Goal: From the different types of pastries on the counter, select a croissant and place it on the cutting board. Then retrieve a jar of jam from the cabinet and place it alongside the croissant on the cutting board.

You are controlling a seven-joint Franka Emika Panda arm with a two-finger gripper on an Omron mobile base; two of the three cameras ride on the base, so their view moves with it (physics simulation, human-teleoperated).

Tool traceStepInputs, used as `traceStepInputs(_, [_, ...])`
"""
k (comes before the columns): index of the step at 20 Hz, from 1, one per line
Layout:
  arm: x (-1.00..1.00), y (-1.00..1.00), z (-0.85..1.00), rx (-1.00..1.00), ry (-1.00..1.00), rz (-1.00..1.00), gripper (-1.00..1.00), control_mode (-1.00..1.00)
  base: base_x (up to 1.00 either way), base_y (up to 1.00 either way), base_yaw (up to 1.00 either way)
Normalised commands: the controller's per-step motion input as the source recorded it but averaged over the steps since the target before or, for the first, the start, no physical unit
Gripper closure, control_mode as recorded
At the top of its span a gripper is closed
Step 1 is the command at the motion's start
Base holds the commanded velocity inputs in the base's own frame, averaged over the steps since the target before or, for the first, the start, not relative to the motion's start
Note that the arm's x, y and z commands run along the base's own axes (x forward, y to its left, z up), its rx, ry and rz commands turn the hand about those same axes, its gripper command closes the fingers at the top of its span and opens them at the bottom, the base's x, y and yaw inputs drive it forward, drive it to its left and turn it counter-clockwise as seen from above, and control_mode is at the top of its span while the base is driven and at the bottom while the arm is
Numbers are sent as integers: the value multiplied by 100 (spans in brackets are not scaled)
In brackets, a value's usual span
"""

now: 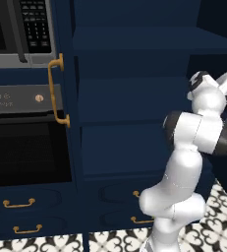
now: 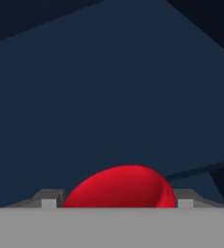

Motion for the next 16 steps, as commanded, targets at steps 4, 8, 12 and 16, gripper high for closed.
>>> traceStepInputs(4, [-72,88,49,-15,21,28,100,-100,0,0,0])
traceStepInputs(8, [-96,61,75,-18,35,28,100,-100,0,0,0])
traceStepInputs(12, [-82,64,71,-17,14,21,100,-100,0,0,0])
traceStepInputs(16, [-80,44,40,-18,-2,17,100,-100,0,0,0])
